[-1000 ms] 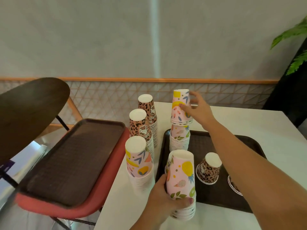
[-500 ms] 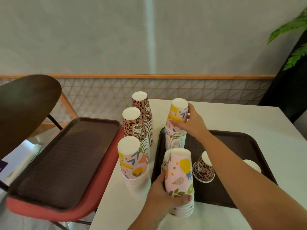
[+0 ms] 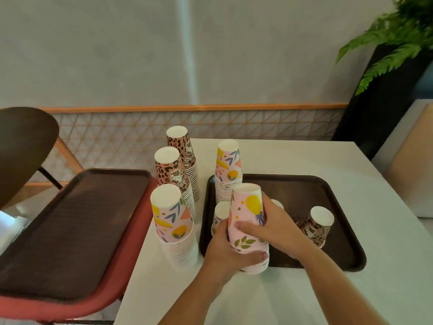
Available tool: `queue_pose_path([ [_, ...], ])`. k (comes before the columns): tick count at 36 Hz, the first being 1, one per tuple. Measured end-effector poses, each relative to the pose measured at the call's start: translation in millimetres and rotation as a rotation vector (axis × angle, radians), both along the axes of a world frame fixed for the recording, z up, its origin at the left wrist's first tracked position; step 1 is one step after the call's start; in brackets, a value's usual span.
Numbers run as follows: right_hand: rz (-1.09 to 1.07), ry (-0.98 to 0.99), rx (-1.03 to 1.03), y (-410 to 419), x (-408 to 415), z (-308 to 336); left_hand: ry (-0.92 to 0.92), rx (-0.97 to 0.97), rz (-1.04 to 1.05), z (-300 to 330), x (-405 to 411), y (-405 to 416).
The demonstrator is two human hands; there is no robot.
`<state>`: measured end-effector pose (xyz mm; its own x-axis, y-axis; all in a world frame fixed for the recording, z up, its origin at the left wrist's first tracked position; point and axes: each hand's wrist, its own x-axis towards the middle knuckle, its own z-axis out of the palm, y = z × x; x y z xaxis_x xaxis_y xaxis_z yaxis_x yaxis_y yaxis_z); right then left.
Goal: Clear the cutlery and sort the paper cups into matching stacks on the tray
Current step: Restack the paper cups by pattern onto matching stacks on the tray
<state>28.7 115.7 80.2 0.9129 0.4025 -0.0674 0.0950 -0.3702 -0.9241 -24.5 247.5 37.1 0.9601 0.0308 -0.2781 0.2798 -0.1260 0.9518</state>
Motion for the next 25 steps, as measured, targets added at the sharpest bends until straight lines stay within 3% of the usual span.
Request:
queue_pose_path([
  [11,-0.190,-0.038,0.079,1,3,11,-0.030,0.004,-0.030,-3,-7,2],
  [15,-0.232,-0.037,0.205,6,19,18,-0.007,0.045,-0.040,-9,-9,8],
  [20,-0.408,-0.186,0.481,25,69,47,0.039,0.057,-0.077,-15,-13,13],
  [25,-0.407,-0.349,0.444,52,116,66,0.061,0.043,-0.045,-18,-12,18],
])
